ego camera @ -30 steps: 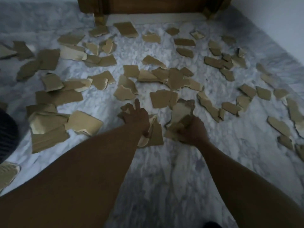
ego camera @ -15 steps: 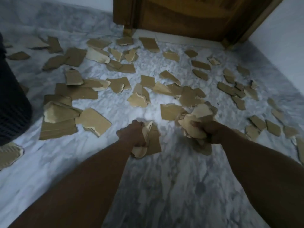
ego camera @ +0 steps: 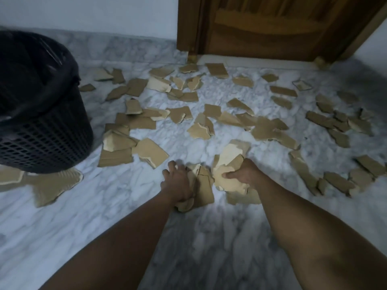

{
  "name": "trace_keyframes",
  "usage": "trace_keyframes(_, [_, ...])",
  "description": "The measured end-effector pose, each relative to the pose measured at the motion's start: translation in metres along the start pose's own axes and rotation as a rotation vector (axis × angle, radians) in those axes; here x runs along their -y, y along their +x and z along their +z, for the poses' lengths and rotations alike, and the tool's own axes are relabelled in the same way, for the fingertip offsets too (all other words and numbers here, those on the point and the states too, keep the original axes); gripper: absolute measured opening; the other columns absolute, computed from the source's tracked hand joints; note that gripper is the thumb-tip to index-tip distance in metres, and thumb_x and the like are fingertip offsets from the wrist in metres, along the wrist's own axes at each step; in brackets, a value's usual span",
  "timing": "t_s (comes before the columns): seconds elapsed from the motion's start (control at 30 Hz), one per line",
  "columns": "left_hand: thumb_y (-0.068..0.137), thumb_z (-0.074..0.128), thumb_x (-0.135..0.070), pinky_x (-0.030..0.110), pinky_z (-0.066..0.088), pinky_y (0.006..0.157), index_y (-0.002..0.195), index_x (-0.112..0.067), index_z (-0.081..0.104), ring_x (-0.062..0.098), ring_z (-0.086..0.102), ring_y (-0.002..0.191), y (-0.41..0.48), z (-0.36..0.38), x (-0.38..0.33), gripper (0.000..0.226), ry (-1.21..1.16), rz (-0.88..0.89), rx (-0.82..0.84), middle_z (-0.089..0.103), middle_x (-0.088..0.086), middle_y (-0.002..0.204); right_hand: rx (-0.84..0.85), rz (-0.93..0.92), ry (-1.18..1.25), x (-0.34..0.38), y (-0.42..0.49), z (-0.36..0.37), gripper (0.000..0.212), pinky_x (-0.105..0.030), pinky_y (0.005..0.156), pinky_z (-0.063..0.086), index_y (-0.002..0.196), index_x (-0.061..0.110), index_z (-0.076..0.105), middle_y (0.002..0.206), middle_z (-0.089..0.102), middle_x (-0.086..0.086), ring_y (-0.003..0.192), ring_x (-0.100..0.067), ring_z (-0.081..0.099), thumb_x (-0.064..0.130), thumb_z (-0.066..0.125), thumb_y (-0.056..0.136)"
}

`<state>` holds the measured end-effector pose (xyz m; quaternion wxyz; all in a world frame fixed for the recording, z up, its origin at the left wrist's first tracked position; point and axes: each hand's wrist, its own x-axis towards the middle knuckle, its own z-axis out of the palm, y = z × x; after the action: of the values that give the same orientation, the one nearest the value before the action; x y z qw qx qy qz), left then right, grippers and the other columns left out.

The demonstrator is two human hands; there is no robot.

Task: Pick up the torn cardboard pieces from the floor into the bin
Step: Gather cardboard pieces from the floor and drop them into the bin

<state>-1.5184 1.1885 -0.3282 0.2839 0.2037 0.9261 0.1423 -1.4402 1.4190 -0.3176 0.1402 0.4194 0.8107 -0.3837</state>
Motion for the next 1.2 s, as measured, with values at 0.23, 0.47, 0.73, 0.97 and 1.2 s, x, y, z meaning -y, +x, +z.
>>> trace_keyframes(0.23, [0.076,0.079,-0.036,0.043,0.045,0.098,0.135,-0.010,0.035,0.035,0.047,0.124,-0.016,-0.007,0.025,0.078,-0.014,0.007,0.032,0.047,0.013,0.135,0.053,-0.095,0.008,0.022,-0.031,-0.032,0.076,-0.033,0.080,0.053,0.121,0.012,0.065,0.116,0.068,-0.002,0.105,-0.021,0.062,0.034,0.097,0.056])
trace_keyframes(0.47, [0.081,0.079,-0.030,0.032,0.047,0.092,0.144,-0.005,0.032,0.030,0.048,0.128,-0.038,-0.026,0.047,0.083,-0.093,-0.018,0.111,0.043,0.014,0.143,0.199,-0.259,0.002,0.075,-0.046,-0.004,0.060,-0.032,0.083,0.051,0.116,0.020,0.062,0.113,0.068,0.004,0.103,-0.017,0.062,0.026,0.093,0.065])
trace_keyframes(0.73, [0.068,0.090,-0.027,0.033,0.053,0.063,0.112,-0.009,0.059,0.024,0.061,0.092,-0.054,-0.084,0.157,0.058,-0.445,-0.202,0.155,0.059,0.009,0.110,0.300,-0.385,-0.041,0.119,-0.046,0.016,0.064,-0.034,0.099,0.046,0.116,0.029,0.054,0.112,0.062,0.014,0.114,-0.015,0.056,0.028,0.093,0.065])
trace_keyframes(0.97, [0.069,0.089,-0.013,0.038,0.059,0.053,0.097,-0.002,0.065,0.033,0.070,0.077,-0.031,-0.103,0.165,0.038,-0.808,-0.248,-0.180,0.070,0.017,0.092,0.441,-0.269,-0.689,0.123,-0.050,0.046,0.130,-0.044,0.100,0.048,0.147,0.026,0.023,0.143,0.046,0.003,0.126,-0.028,0.050,0.050,0.095,0.042])
trace_keyframes(1.2, [0.081,0.078,-0.033,0.040,0.051,0.097,0.144,-0.004,0.029,0.035,0.042,0.130,0.004,-0.102,0.141,0.084,-0.361,-0.374,-0.244,0.023,0.019,0.145,0.264,-0.339,-0.617,0.098,-0.056,0.090,0.127,-0.042,0.099,0.049,0.149,0.014,0.029,0.142,0.038,-0.006,0.127,-0.027,0.049,0.041,0.097,0.045])
